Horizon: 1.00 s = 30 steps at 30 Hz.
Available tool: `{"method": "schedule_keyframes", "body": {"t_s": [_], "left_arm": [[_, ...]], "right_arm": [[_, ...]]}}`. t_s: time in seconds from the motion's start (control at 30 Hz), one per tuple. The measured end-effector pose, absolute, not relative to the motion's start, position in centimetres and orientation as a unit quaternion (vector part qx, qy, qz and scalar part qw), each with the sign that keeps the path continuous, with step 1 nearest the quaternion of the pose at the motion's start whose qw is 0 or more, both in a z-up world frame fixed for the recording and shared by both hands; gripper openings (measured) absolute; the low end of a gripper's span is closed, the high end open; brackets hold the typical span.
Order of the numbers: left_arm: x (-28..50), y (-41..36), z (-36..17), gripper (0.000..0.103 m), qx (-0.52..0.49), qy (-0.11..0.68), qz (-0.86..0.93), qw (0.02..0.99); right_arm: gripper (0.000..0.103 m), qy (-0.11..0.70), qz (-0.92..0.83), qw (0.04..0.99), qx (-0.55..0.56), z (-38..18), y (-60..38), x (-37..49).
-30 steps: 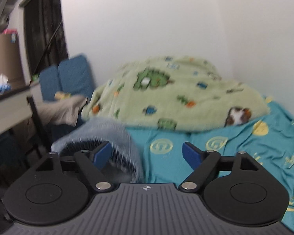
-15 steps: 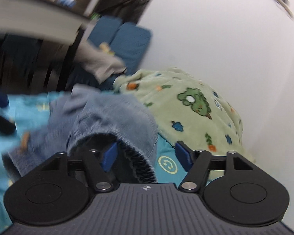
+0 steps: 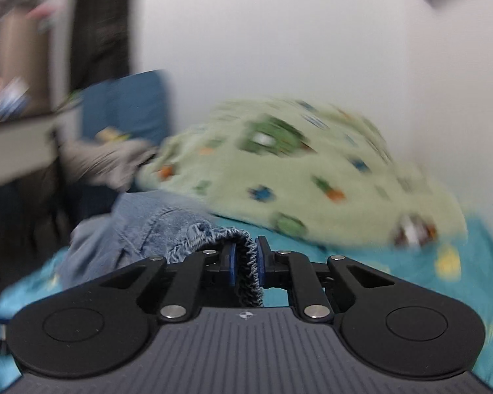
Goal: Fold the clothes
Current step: 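Close the left tool on the striped waistband while the right tool holds it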
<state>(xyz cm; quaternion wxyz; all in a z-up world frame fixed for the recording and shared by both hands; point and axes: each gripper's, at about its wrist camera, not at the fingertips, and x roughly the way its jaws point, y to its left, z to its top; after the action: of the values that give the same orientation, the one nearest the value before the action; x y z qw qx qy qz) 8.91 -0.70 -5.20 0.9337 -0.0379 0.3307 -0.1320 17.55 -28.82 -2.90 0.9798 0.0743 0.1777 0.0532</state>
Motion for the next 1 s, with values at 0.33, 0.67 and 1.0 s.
{"method": "schedule_keyframes", "body": {"t_s": [0.33, 0.67, 1.0], "left_arm": [[8.7, -3.1, -7.2, 0.063, 0.035, 0.358, -0.159, 0.92], [9.4, -4.1, -10.7, 0.062, 0.125, 0.418, -0.089, 0.895], [9.7, -4.1, -11.1, 0.055, 0.122, 0.418, -0.078, 0.897]], "right_arm": [[0.016, 0.32, -0.061, 0.925, 0.197, -10.0, -33.3, 20.4], [0.04, 0.335, -0.048, 0.927, 0.162, -9.8, -32.6, 19.6], [0.049, 0.329, -0.018, 0.868, 0.372, -9.5, -35.7, 13.9]]}}
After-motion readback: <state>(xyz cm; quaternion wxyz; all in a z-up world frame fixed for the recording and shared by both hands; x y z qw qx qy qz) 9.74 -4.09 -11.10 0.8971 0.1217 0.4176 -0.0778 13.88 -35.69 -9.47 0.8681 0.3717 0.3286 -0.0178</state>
